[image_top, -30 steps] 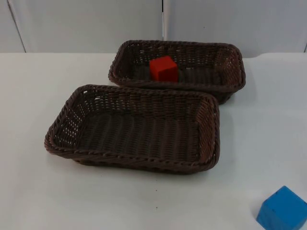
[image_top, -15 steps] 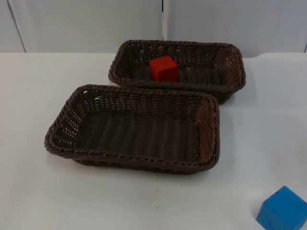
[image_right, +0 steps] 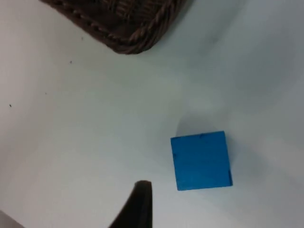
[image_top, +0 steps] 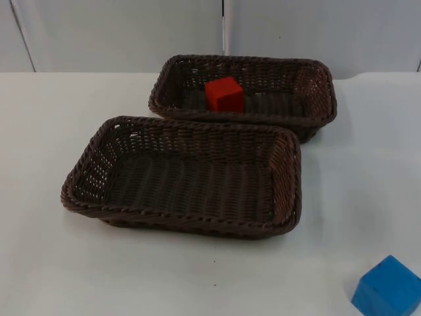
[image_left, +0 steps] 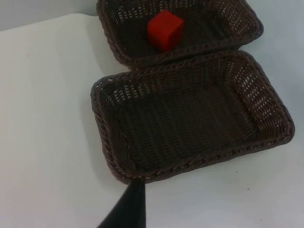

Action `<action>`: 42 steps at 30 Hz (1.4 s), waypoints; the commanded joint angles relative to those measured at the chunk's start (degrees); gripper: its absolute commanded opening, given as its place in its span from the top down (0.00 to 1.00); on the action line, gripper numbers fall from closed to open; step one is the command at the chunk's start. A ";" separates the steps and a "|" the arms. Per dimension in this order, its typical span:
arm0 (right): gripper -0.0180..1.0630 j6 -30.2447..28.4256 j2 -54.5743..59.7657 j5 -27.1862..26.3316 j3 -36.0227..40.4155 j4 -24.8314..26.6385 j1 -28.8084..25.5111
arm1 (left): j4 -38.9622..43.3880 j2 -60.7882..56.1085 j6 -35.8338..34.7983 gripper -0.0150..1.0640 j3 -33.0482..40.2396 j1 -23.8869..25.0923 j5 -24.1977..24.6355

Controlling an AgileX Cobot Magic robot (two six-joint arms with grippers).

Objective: Pick up one cube with the left hand and place it into the upper basket. Pick up one cube with the right hand and place it into the lower basket.

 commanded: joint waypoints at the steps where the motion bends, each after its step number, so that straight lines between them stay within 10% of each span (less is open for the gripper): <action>1: 0.17 1.70 1.10 -1.26 -0.43 -2.22 2.03 | 0.57 -0.49 -0.41 0.04 0.09 -0.20 -0.22; 12: 0.17 13.60 12.03 -7.72 -0.24 -15.42 13.66 | 0.57 -0.49 -0.41 0.04 0.09 -0.20 -0.33; 42: 0.19 24.66 30.17 -26.38 5.99 -28.54 13.44 | 0.78 -0.38 -0.41 0.04 0.09 -0.20 -0.33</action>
